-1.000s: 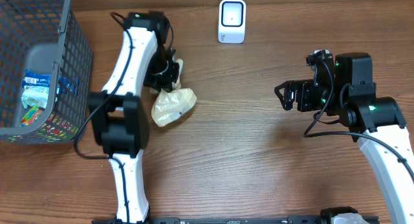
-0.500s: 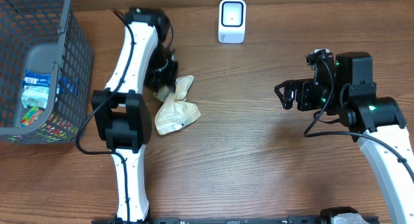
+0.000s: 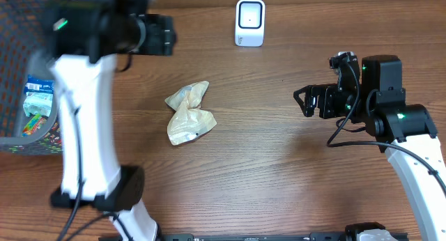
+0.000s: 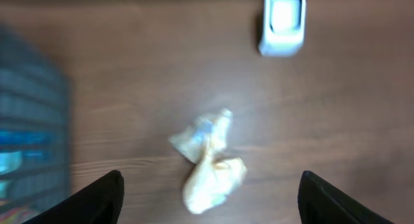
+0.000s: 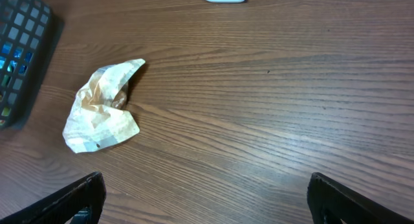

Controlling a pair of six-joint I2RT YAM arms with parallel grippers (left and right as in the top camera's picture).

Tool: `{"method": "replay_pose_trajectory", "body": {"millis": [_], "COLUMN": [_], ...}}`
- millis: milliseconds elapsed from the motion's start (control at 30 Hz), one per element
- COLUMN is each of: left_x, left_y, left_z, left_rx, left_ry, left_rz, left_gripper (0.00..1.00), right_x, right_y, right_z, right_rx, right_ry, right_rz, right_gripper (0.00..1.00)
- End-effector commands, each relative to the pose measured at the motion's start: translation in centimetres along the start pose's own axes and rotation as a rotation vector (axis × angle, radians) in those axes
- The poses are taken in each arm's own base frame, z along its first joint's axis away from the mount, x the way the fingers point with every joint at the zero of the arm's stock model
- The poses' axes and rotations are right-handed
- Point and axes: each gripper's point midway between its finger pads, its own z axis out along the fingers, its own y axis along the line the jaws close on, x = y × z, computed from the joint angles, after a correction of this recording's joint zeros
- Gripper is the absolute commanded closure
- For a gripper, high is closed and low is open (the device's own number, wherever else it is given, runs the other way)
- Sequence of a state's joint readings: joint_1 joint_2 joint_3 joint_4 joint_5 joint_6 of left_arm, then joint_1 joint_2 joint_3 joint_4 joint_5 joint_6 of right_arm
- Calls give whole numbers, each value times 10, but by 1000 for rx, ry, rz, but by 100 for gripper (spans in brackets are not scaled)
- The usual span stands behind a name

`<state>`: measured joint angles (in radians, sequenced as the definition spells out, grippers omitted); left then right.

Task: Scan the item barcode
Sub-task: 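Reach into the basket and grasp the colorful gummy candy bag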

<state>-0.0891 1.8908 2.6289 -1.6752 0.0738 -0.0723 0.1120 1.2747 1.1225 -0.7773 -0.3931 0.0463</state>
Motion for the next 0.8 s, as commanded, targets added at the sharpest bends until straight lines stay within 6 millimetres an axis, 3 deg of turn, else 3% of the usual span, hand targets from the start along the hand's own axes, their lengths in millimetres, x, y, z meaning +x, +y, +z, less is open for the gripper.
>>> {"method": "replay_pose_trajectory", "body": {"millis": [0, 133, 167, 200, 400, 500, 633, 767], "left_x": [-2, 4, 9, 11, 25, 38, 46, 60], "left_y": [49, 98, 123, 136, 192, 228, 249, 276], "left_z": [-49, -66, -66, -66, -50, -53, -46, -24], "left_rx": [-144, -232, -286, -313, -399, -544, -584, -605], "left_ry": [-118, -140, -128, -122, -58, -47, -18, 49], "left_rz": [-88, -198, -270, -305, -450, -592, -645, -713], "left_gripper": [22, 22, 22, 22, 26, 27, 27, 23], "right_x": [-10, -9, -8, -8, -6, -4, -3, -3], "right_y": [8, 8, 8, 8, 7, 7, 7, 7], "right_z": [-5, -5, -5, -5, -5, -5, -5, -5], "right_rx": [-20, -19, -19, -19, -18, -17, -17, -16], "right_ry": [-28, -23, -21, -19, -15, -5, -2, -2], "right_rz": [-12, -10, -8, -8, -6, -2, -1, -1], "right_gripper": [0, 0, 0, 0, 0, 0, 0, 0]}}
